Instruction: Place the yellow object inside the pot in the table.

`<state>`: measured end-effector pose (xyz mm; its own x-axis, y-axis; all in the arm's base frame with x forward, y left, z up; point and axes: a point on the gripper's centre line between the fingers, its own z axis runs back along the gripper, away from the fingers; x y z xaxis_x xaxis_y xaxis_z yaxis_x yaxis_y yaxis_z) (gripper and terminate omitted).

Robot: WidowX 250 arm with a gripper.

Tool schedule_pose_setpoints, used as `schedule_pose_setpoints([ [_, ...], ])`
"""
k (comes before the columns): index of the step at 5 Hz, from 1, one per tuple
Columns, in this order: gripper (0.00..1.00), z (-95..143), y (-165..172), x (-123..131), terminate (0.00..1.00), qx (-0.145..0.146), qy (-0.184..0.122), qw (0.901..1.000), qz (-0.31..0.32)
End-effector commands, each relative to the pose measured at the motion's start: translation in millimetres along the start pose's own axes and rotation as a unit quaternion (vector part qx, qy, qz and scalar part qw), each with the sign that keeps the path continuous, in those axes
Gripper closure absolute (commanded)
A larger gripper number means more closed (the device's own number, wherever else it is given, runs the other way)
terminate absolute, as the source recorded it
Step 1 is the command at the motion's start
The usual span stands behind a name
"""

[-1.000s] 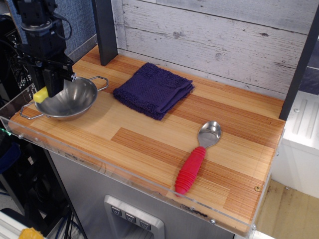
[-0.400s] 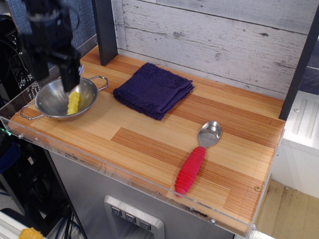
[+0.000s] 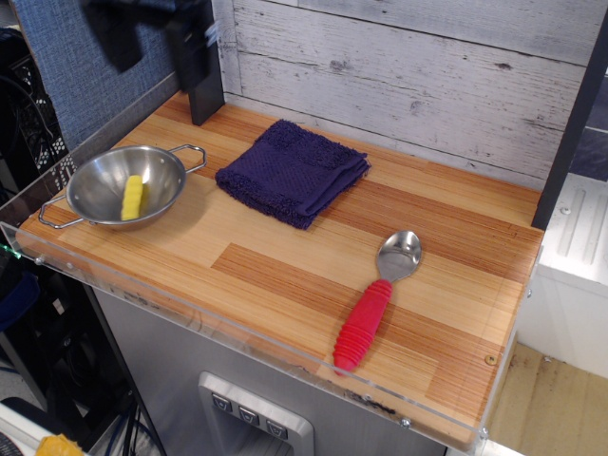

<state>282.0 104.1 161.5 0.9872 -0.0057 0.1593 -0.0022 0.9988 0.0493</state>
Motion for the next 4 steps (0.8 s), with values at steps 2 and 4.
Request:
schedule_pose_setpoints([
  [2, 0.0, 23.5, -4.0, 2.6, 0.0, -0.006, 0.056, 0.9984, 0.001],
  [4, 0.0, 23.5, -4.0, 2.6, 1.0, -0.006, 0.056, 0.9984, 0.001],
])
